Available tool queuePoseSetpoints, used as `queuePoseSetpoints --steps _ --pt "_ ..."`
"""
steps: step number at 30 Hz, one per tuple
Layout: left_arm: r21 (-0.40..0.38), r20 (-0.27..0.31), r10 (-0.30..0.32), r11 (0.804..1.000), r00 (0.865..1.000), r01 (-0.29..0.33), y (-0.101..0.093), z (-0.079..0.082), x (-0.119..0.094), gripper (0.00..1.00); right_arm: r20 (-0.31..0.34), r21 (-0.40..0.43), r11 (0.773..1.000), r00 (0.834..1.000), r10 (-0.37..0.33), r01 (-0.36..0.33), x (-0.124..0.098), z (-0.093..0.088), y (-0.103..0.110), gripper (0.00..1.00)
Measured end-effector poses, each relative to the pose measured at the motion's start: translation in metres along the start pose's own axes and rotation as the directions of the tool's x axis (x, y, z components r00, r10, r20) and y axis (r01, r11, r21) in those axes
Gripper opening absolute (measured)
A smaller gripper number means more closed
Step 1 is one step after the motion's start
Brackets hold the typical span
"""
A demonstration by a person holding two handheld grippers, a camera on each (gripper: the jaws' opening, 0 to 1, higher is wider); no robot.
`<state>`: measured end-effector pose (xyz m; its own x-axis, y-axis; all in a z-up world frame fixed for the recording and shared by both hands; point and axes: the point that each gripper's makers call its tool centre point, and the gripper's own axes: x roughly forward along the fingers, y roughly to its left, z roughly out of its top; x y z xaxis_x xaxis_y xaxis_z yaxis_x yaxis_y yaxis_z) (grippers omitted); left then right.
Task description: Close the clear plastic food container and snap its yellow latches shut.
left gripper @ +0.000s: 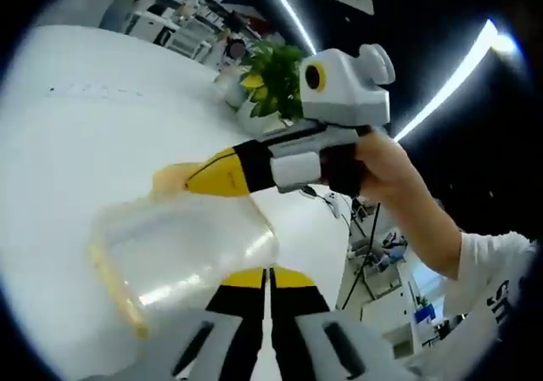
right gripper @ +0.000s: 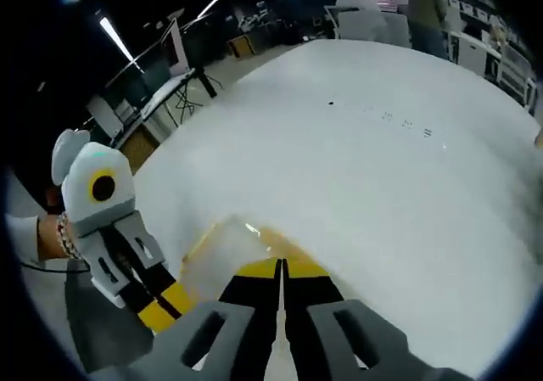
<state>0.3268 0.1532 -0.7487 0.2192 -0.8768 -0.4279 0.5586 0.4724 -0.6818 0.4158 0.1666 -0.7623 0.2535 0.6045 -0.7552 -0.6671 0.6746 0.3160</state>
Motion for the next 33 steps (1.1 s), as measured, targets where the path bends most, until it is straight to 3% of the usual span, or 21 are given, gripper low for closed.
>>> queuePoseSetpoints --steps 10,14,19,23,24,25,26,27,28,30,31,32,33 --pt "0.006 -0.018 -0.018 1.000 1.000 0.018 -0.012 -0.022 0.002 0.00 -0.003 -0.012 0.999 0.999 -0.044 0.044 0.001 0.003 -0.010 0.00" --pt "0.019 -0.030 -0.011 1.000 0.999 0.011 -0.011 -0.029 0.004 0.00 -0.060 -0.117 0.986 0.991 -0.122 0.114 0.003 -0.008 -0.020 0.00" --pt "0.052 -0.057 0.014 0.999 0.998 -0.011 -0.006 -0.038 0.005 0.00 -0.078 -0.144 0.982 0.988 -0.132 0.120 0.004 -0.006 -0.019 0.00" --pt "0.099 -0.020 -0.030 0.995 0.999 0.032 -0.019 -0.024 -0.002 0.00 -0.119 -0.287 0.955 0.986 -0.113 0.075 -0.002 -0.003 -0.010 0.04" --pt "0.155 -0.001 -0.023 0.988 1.000 0.022 -0.019 -0.015 -0.005 0.00 -0.158 -0.357 0.934 0.983 -0.094 0.032 -0.004 0.001 -0.005 0.08" --pt "0.209 0.014 -0.009 0.978 1.000 0.006 -0.019 -0.009 -0.007 0.00 -0.176 -0.370 0.929 0.981 -0.085 0.014 -0.004 0.000 -0.002 0.13" --pt "0.301 0.015 0.025 0.953 1.000 -0.028 -0.015 -0.004 -0.009 0.00 -0.245 -0.405 0.913 0.968 -0.054 -0.052 -0.006 -0.005 0.004 0.18" --pt "0.347 0.008 0.049 0.936 0.999 -0.049 -0.013 -0.002 -0.010 0.04 -0.277 -0.433 0.898 0.959 -0.055 -0.074 -0.007 -0.007 0.006 0.23" --pt "0.402 -0.029 0.071 0.914 0.997 -0.053 -0.012 -0.004 -0.010 0.11 -0.316 -0.504 0.856 0.947 -0.061 -0.113 -0.008 -0.011 0.011 0.25" --pt "0.470 -0.053 0.123 0.879 0.991 -0.084 -0.006 -0.004 -0.010 0.20 -0.373 -0.575 0.803 0.924 -0.085 -0.158 -0.007 -0.012 0.008 0.26" --pt "0.547 -0.064 0.163 0.831 0.984 -0.102 -0.001 -0.004 -0.010 0.20 -0.434 -0.610 0.767 0.894 -0.111 -0.201 -0.007 -0.014 0.003 0.28" --pt "0.596 -0.066 0.197 0.794 0.978 -0.120 0.003 -0.003 -0.010 0.21 -0.468 -0.628 0.743 0.875 -0.126 -0.229 -0.008 -0.020 0.005 0.31" --pt "0.658 -0.081 0.226 0.744 0.971 -0.118 0.007 -0.004 -0.009 0.23 -0.496 -0.654 0.713 0.855 -0.151 -0.254 -0.008 -0.024 0.005 0.35"
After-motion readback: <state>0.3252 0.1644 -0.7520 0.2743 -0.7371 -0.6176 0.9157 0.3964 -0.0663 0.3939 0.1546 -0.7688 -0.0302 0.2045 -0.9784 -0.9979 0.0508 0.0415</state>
